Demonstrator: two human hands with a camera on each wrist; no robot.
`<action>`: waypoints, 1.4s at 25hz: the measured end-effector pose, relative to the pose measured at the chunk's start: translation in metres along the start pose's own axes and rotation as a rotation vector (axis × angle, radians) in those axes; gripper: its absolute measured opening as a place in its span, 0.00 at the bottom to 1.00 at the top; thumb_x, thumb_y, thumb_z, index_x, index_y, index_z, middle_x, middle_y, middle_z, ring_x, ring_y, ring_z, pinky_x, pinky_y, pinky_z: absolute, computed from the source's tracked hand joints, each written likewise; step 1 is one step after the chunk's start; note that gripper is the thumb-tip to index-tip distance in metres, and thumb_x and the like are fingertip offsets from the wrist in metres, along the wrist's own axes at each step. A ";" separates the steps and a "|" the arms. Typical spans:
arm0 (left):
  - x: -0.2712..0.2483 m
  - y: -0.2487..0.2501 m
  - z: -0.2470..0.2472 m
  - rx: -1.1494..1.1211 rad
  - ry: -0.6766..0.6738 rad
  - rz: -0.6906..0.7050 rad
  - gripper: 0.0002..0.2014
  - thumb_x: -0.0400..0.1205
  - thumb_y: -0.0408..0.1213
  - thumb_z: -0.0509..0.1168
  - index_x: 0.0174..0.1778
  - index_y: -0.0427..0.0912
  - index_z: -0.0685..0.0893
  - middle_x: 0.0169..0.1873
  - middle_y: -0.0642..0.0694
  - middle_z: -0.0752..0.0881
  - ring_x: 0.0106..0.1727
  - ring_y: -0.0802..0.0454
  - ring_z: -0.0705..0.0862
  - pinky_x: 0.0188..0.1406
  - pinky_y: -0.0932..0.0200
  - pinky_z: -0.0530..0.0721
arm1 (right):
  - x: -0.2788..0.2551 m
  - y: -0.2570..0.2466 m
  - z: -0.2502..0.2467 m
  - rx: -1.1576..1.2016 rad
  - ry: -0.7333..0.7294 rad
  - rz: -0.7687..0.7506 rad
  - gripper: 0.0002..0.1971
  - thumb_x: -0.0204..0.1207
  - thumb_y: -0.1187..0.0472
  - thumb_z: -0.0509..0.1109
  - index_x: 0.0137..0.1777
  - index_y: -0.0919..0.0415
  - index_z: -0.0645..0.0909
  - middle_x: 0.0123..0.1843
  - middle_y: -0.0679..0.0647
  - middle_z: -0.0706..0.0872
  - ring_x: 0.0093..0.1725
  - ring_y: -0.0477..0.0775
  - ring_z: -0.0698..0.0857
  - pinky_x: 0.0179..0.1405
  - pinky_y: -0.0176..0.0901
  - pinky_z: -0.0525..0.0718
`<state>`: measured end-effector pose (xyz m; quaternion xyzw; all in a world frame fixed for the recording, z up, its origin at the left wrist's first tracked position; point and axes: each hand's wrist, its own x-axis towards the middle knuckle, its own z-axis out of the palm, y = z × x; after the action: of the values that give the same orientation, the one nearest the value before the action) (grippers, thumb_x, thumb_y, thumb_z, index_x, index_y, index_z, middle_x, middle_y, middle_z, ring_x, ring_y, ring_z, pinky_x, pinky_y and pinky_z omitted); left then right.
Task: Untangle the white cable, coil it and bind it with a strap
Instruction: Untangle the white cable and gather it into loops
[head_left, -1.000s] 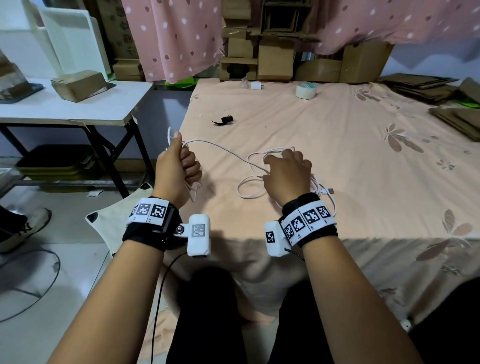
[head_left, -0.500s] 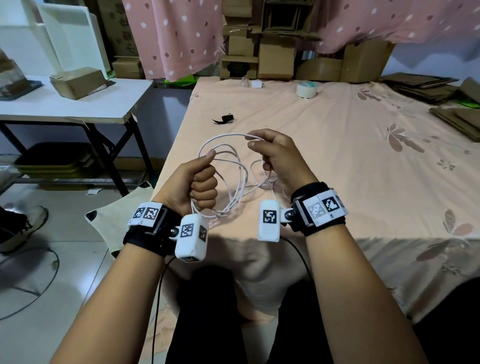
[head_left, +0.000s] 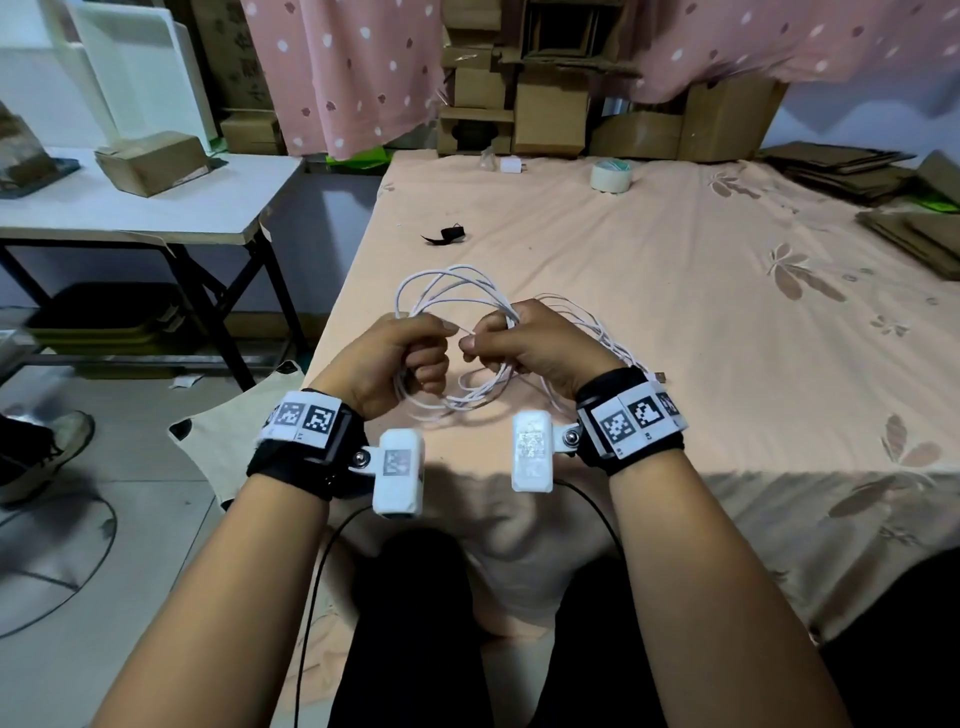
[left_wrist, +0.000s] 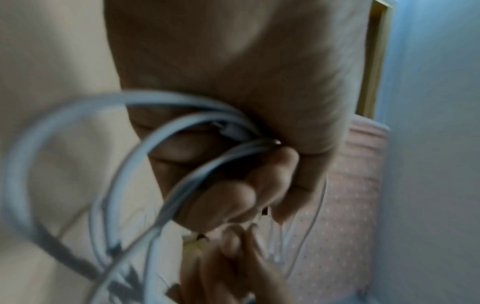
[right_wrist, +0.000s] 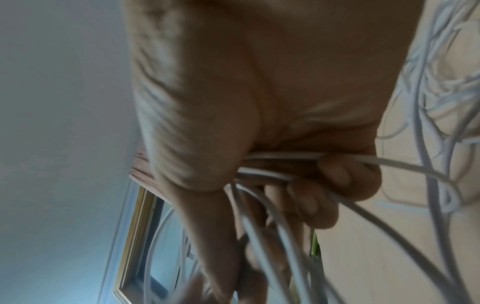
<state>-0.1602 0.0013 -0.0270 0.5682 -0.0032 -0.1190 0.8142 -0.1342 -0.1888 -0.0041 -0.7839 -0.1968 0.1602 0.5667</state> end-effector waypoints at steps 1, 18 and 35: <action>0.003 0.000 0.000 0.103 0.125 0.048 0.18 0.82 0.28 0.63 0.26 0.42 0.72 0.15 0.49 0.61 0.18 0.50 0.65 0.24 0.59 0.71 | 0.000 0.001 -0.002 -0.010 0.011 0.001 0.11 0.79 0.67 0.76 0.34 0.62 0.81 0.24 0.47 0.79 0.23 0.41 0.73 0.25 0.28 0.70; 0.006 0.010 0.022 0.768 0.192 0.302 0.06 0.75 0.28 0.76 0.46 0.35 0.88 0.29 0.48 0.85 0.28 0.48 0.84 0.35 0.53 0.85 | 0.014 0.016 -0.003 -0.052 0.170 0.099 0.07 0.71 0.65 0.71 0.35 0.68 0.84 0.23 0.58 0.80 0.24 0.52 0.77 0.35 0.47 0.73; 0.046 0.001 -0.025 0.730 0.602 0.222 0.13 0.71 0.38 0.82 0.33 0.34 0.87 0.25 0.41 0.87 0.25 0.46 0.90 0.23 0.59 0.85 | 0.009 0.015 0.007 0.215 -0.079 0.157 0.04 0.75 0.67 0.78 0.40 0.61 0.88 0.32 0.65 0.88 0.49 0.68 0.87 0.55 0.57 0.84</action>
<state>-0.1119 0.0158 -0.0406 0.8220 0.1302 0.1470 0.5345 -0.1279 -0.1827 -0.0210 -0.7246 -0.1385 0.2549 0.6251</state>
